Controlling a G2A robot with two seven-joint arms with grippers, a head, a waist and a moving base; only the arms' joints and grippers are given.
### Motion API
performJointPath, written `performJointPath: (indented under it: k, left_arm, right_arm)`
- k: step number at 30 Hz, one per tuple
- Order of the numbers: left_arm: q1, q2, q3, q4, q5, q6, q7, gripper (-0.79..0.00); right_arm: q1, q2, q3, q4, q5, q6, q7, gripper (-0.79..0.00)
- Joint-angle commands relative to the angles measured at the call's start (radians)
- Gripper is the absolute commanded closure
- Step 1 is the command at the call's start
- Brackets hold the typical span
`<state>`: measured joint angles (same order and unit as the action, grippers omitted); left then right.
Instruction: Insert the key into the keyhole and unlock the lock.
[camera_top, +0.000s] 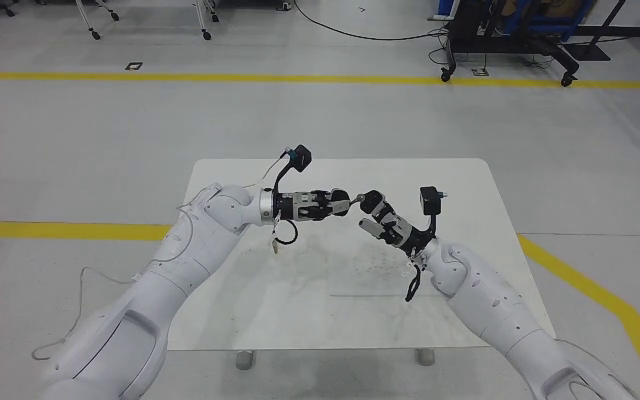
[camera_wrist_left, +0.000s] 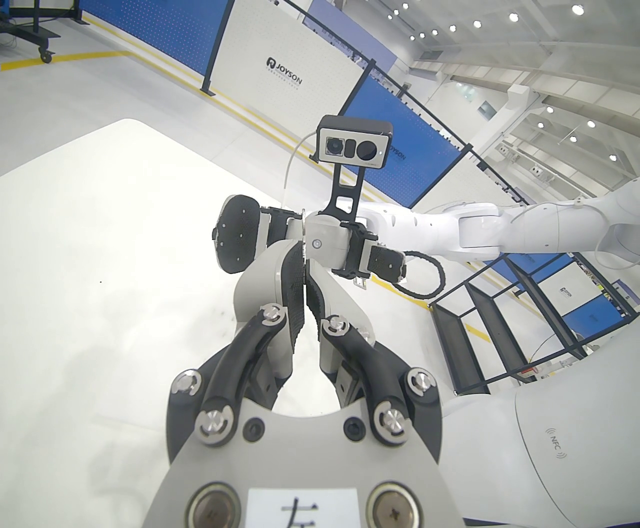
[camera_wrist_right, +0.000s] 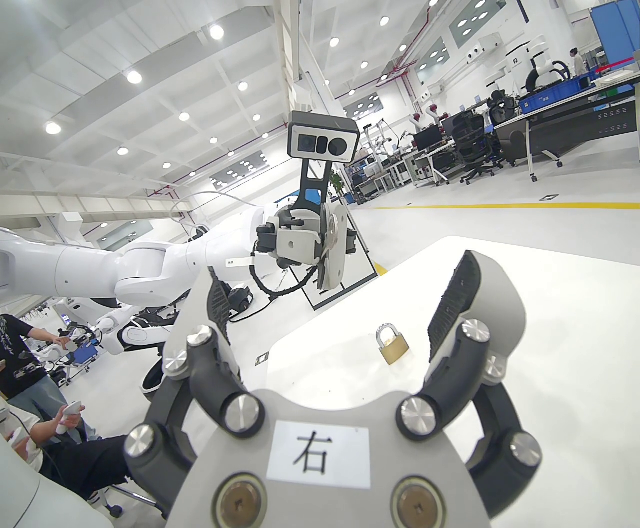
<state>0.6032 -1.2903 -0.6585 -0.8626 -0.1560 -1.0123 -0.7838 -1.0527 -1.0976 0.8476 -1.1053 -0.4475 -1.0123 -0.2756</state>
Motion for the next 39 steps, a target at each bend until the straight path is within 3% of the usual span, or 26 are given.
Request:
performJointPath:
  k: [1, 19, 22, 27, 39]
  left_arm:
    - [0.0, 0.0, 0.0, 0.0, 0.0, 0.0, 0.0, 0.0]
    - [0.003, 0.0, -0.001, -0.001, 0.002, 0.004, 0.004, 0.0]
    - [0.006, 0.014, -0.028, -0.011, 0.064, 0.018, 0.025, 0.0]
    - [-0.005, 0.044, -0.073, -0.045, 0.111, 0.048, -0.03, 0.0]
    - [-0.005, 0.044, -0.073, -0.045, 0.111, 0.048, -0.03, 0.0]
  right_arm:
    - [0.0, 0.0, 0.0, 0.0, 0.0, 0.0, 0.0, -0.785]
    - [0.0, 0.0, 0.0, 0.0, 0.0, 0.0, 0.0, -0.785]
    - [0.0, 0.0, 0.0, 0.0, 0.0, 0.0, 0.0, -0.785]
    - [0.0, 0.0, 0.0, 0.0, 0.0, 0.0, 0.0, -0.785]
    - [0.0, 0.0, 0.0, 0.0, 0.0, 0.0, 0.0, -0.785]
